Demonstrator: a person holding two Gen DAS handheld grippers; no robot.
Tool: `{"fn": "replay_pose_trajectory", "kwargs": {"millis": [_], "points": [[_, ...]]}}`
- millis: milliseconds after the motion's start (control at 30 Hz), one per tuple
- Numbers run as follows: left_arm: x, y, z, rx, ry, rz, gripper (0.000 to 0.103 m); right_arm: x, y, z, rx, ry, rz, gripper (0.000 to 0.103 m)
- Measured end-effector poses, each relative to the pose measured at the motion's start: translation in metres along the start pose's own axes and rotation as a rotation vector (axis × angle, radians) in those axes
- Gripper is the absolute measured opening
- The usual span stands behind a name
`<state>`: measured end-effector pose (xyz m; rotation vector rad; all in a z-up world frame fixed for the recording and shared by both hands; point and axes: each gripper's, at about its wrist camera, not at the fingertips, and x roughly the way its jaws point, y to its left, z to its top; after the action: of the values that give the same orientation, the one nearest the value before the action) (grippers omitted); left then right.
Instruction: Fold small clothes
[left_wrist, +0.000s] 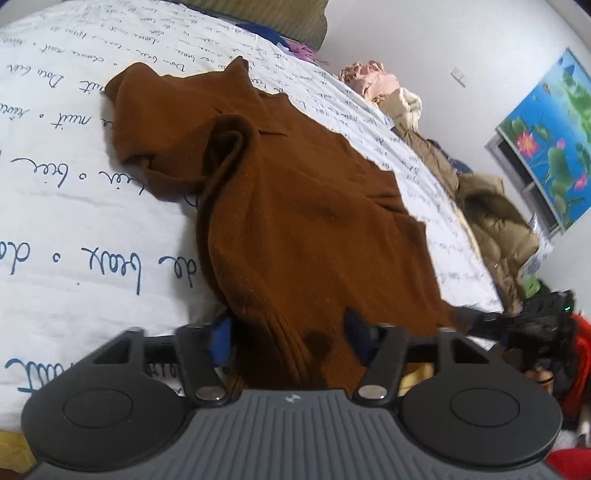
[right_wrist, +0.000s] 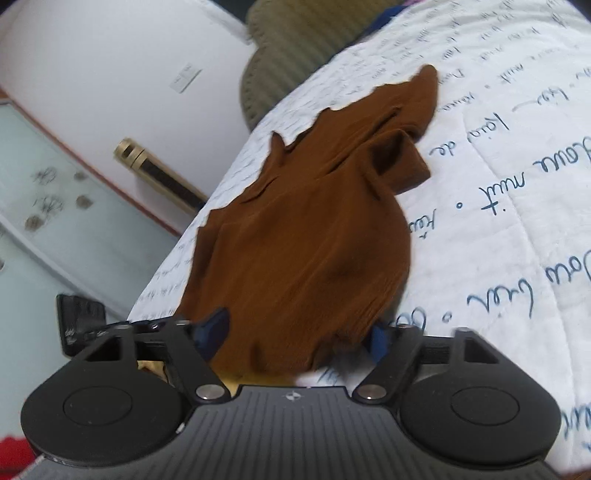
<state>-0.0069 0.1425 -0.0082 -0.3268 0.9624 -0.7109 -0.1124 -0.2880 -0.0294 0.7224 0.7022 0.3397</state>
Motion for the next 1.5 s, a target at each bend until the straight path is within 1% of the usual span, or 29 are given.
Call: {"fn": "replay_pose_trajectory", "kwargs": {"millis": [33, 67, 100, 133, 167, 267, 333, 367, 533, 667, 733, 833, 900, 1033, 1200, 1267, 1367, 1433, 1467, 1500], "points": [[-0.001, -0.001, 0.0, 0.0, -0.004, 0.0, 0.042, 0.005, 0.001, 0.001, 0.0, 0.007, -0.013, 0.043], [-0.001, -0.003, -0.001, 0.006, -0.01, 0.006, 0.027, 0.009, 0.004, 0.0, -0.009, 0.012, -0.029, 0.029], [-0.003, -0.004, -0.002, 0.014, -0.014, 0.018, 0.018, 0.01, 0.007, 0.002, -0.025, 0.012, -0.041, 0.021], [-0.006, -0.005, -0.003, 0.021, -0.02, 0.032, 0.013, 0.01, 0.01, 0.002, -0.044, 0.007, -0.049, 0.021], [-0.009, -0.008, -0.004, 0.03, -0.035, 0.045, 0.011, 0.009, 0.015, 0.002, -0.062, -0.008, -0.058, 0.019], [-0.025, -0.019, -0.006, 0.076, -0.092, 0.08, 0.01, -0.002, 0.027, 0.003, -0.099, -0.055, -0.06, 0.018], [-0.036, -0.03, -0.005, 0.11, -0.137, 0.088, 0.01, -0.009, 0.036, 0.009, -0.124, -0.085, -0.051, 0.016], [-0.044, -0.037, -0.005, 0.131, -0.158, 0.089, 0.01, -0.014, 0.042, 0.012, -0.142, -0.099, -0.044, 0.011], [-0.078, -0.068, -0.006, 0.216, -0.257, 0.072, 0.01, -0.044, 0.076, 0.02, -0.24, -0.195, -0.025, 0.011], [-0.097, -0.087, -0.008, 0.249, -0.283, 0.066, 0.01, -0.066, 0.09, 0.023, -0.286, -0.247, -0.012, 0.011], [-0.106, -0.097, -0.01, 0.282, -0.298, 0.063, 0.01, -0.075, 0.098, 0.02, -0.308, -0.269, -0.006, 0.011], [-0.113, -0.108, -0.009, 0.318, -0.313, 0.078, 0.01, -0.089, 0.108, 0.017, -0.336, -0.312, 0.009, 0.011], [-0.111, -0.108, -0.001, 0.325, -0.324, 0.091, 0.01, -0.095, 0.112, 0.019, -0.347, -0.34, 0.015, 0.011], [-0.093, -0.103, 0.025, 0.299, -0.32, 0.117, 0.01, -0.085, 0.104, 0.035, -0.323, -0.363, 0.006, 0.011], [-0.058, -0.096, 0.049, 0.28, -0.249, 0.163, 0.01, -0.056, 0.086, 0.059, -0.264, -0.369, -0.021, 0.006], [-0.046, -0.095, 0.052, 0.275, -0.217, 0.198, 0.01, -0.042, 0.076, 0.068, -0.235, -0.355, -0.059, 0.006], [-0.04, -0.092, 0.047, 0.288, -0.202, 0.221, 0.01, -0.031, 0.064, 0.067, -0.215, -0.321, -0.16, 0.018], [-0.038, -0.088, 0.042, 0.29, -0.192, 0.232, 0.01, -0.025, 0.058, 0.061, -0.211, -0.263, -0.149, 0.041], [-0.037, -0.086, 0.04, 0.287, -0.184, 0.236, 0.01, -0.021, 0.058, 0.056, -0.232, -0.239, -0.15, 0.065], [-0.036, -0.084, 0.039, 0.283, -0.175, 0.238, 0.01, -0.016, 0.06, 0.052, -0.276, -0.218, -0.163, 0.082]]}}
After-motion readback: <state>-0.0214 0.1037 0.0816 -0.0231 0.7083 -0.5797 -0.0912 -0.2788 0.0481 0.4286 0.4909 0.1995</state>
